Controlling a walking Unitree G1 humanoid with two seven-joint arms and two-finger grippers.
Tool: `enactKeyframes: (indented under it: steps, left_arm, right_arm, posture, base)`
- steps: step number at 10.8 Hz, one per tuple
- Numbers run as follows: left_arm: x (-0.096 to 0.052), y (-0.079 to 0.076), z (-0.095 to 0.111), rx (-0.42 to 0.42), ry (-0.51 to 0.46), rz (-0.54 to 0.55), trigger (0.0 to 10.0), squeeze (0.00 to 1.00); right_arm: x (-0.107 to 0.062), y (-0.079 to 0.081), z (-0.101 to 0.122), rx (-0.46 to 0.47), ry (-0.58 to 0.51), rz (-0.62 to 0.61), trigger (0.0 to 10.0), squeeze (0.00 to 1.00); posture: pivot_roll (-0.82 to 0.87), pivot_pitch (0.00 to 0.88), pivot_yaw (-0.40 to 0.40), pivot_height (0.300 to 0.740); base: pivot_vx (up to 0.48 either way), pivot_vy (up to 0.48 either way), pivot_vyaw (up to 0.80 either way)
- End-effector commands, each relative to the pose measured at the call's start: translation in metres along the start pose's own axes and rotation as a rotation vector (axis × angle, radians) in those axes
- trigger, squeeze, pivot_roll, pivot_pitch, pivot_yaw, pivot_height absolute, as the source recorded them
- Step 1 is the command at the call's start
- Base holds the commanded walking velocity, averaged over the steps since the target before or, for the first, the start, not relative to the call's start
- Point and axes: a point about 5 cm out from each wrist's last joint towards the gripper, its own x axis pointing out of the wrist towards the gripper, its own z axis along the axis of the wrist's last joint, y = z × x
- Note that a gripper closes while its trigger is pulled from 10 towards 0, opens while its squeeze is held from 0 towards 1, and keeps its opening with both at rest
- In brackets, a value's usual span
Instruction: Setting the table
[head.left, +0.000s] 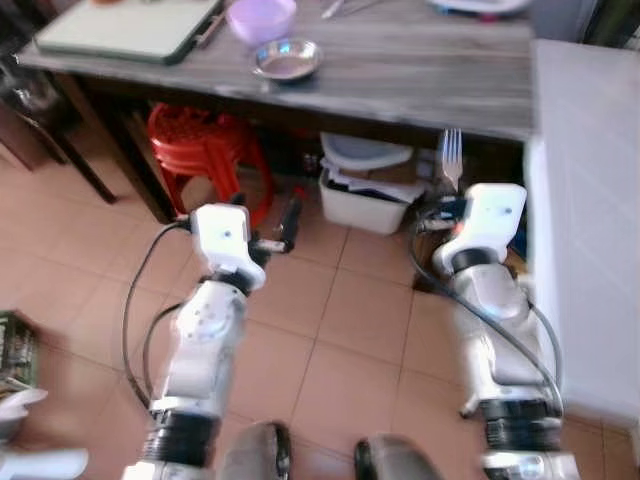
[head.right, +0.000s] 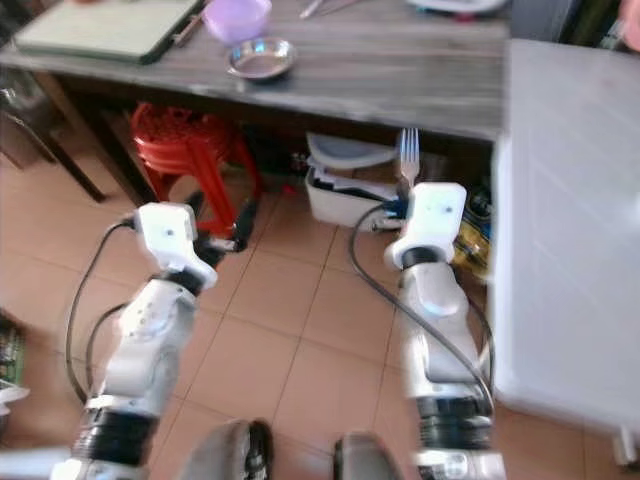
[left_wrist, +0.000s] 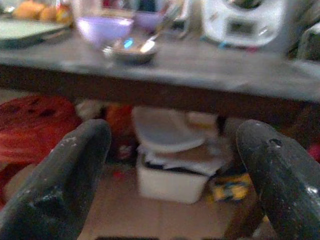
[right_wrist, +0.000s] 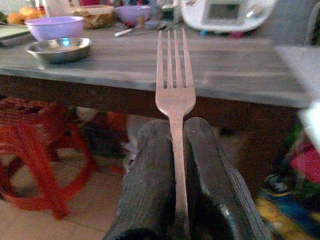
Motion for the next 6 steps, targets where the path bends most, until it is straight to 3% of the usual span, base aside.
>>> enactKeyframes:
  steps: [1,6]
  left_arm:
    - [0.0003,-0.0017,0.0009,-0.01,-0.006,-0.001,10.0,0.0]
    - [0.001,-0.0022,0.001,0.004,-0.008,-0.016,10.0,0.0]
  right_arm:
    - [-0.0013,-0.0056,0.0032,-0.008,-0.021,-0.014,10.0,0.0]
    - [-0.0005,-0.0033,0.0009,0.005,-0.013,-0.019,10.0,0.0]
  posture:
    - [-0.1,0.159,0.044,0.74]
    - [-0.09,0.151,0.05,0.74]
  base:
    - [0.42,0.0,0.0]
    - [0.369,0.307,0.0]
